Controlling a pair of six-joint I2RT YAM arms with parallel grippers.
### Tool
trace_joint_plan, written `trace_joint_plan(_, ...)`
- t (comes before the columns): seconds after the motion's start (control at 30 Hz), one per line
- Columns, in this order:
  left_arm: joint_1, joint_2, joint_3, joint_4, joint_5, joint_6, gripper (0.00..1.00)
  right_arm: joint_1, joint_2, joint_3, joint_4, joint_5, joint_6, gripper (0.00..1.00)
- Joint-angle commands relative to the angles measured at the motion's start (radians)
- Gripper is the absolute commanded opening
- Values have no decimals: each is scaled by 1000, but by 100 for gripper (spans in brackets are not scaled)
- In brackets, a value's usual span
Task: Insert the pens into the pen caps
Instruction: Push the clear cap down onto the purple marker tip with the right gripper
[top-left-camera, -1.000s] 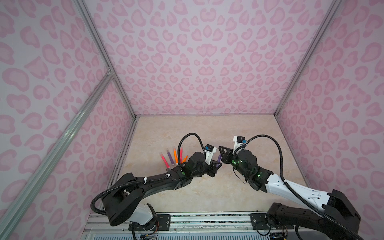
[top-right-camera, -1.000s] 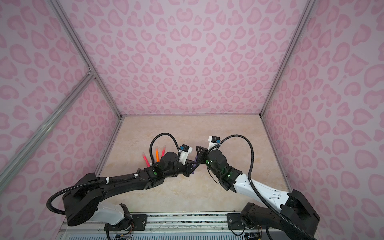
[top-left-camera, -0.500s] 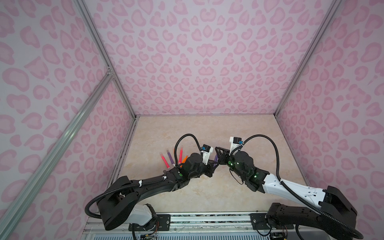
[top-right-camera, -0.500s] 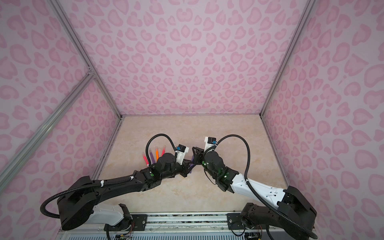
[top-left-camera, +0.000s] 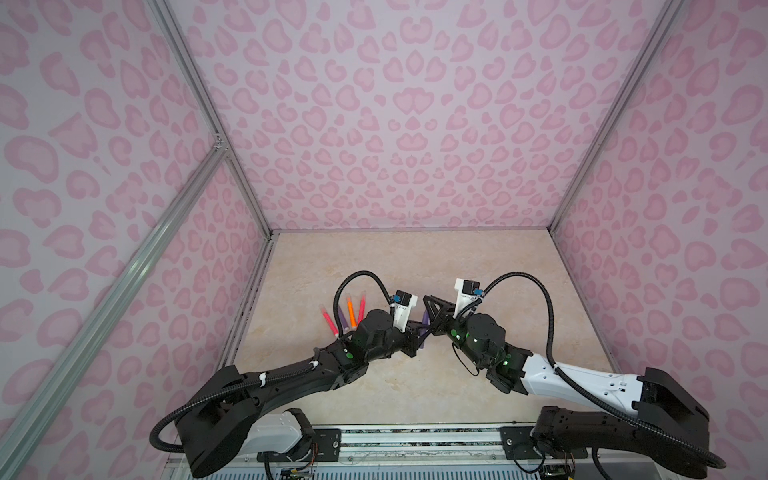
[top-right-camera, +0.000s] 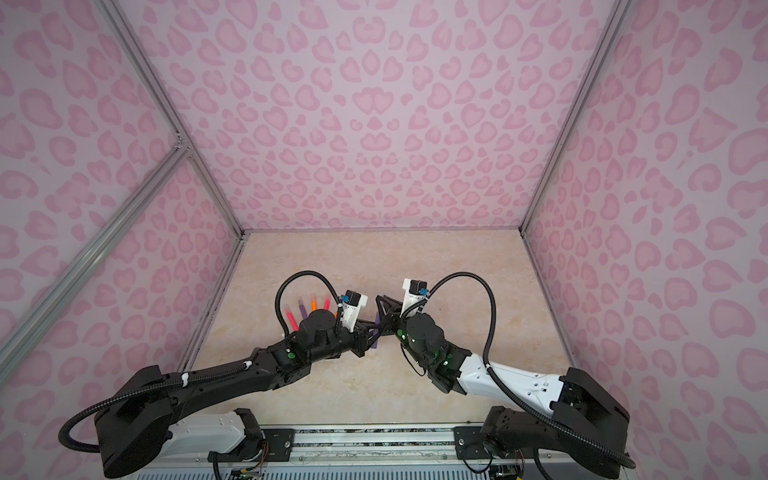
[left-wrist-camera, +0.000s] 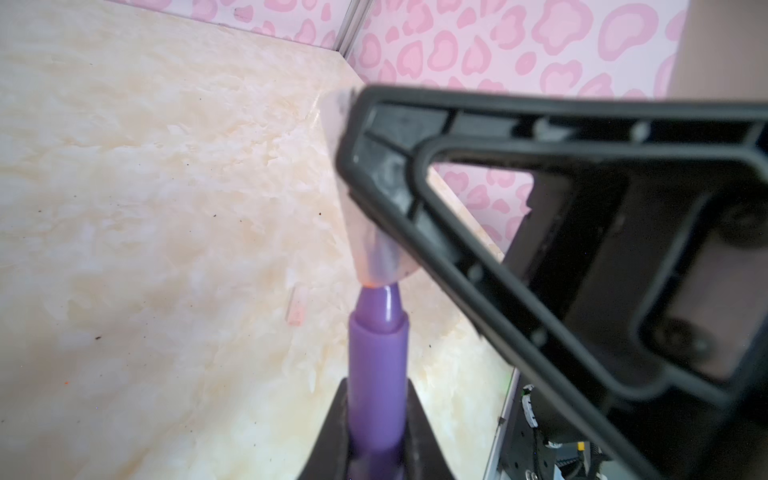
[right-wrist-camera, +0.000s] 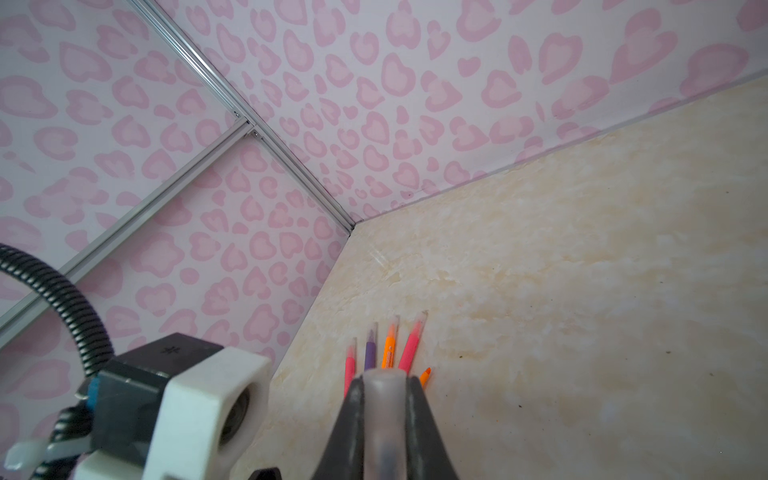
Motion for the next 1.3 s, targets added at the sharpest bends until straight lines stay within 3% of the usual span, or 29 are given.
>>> trace_joint_plan(0.0,9,-24,-10,117,22,-15,3,19,2,-7,59,-72,-15,0)
trace_joint_plan(0.67,9,-235,-97,193,78,39,3,42,-13,-50,215,-234,-1,0)
trace_joint_plan(1.27,-3,-261,-110,188,47,56,3,133,-52,-111,313,-140,-41,0)
